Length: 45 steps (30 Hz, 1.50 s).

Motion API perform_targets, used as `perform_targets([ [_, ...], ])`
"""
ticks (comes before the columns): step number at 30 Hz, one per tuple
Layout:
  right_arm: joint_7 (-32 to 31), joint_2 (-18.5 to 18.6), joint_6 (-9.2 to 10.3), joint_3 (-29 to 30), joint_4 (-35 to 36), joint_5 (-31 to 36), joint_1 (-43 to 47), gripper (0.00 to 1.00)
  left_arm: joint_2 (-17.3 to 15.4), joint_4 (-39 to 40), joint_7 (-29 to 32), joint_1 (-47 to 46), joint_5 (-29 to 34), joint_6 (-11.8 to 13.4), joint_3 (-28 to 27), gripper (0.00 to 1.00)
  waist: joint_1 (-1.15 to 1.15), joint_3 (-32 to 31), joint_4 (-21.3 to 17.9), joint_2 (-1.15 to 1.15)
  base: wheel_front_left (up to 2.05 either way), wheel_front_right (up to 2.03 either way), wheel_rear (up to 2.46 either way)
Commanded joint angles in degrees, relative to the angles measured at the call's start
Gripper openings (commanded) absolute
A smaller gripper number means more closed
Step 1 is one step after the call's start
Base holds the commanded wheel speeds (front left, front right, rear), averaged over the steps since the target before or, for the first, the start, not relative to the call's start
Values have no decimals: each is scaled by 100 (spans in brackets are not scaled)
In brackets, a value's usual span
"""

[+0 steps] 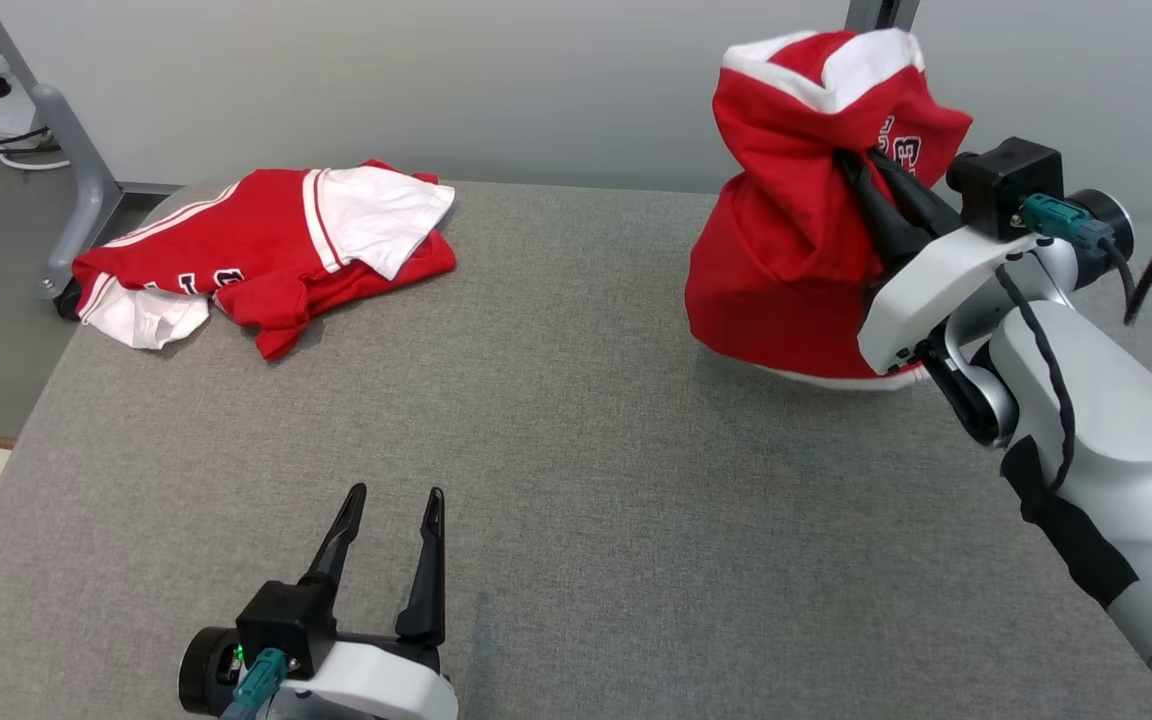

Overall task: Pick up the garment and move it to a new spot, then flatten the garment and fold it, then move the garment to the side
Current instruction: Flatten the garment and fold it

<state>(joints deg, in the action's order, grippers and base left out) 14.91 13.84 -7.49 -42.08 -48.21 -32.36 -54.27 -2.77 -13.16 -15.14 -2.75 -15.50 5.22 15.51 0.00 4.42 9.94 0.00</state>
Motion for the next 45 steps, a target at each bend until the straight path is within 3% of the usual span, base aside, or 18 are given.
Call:
perform_targets([
  [1,40,11,-1,102,100,100,92,0,-22,19,-1,21,57,-15,-38,100,0,-29,-18,0,0,0,0],
  [8,36,-138,-1,757,609,732,862,0,-21,47,-1,84,94,-51,-74,100,0,-129,-56,0,0,0,0],
  [23,38,-807,-1,1942,703,1657,3356,0,-22,78,-2,161,131,-71,-144,100,0,-217,-217,0,0,0,0],
  [24,37,-838,-1,2021,746,1717,3461,9,-21,76,-1,171,135,-74,-147,100,0,-227,-239,0,0,0,0],
  [27,38,-921,-1,2189,846,1898,3686,54,-22,53,-2,204,135,-79,-155,100,0,-270,-308,0,0,0,0],
  [28,37,-937,-1,2241,881,1968,3748,100,-23,37,-2,216,139,-88,-155,100,0,-296,-329,0,0,0,0],
  [45,37,-1074,-1,3100,1777,2123,4702,100,-22,17,-1,283,119,-96,-153,100,0,-466,-664,0,0,0,0],
])
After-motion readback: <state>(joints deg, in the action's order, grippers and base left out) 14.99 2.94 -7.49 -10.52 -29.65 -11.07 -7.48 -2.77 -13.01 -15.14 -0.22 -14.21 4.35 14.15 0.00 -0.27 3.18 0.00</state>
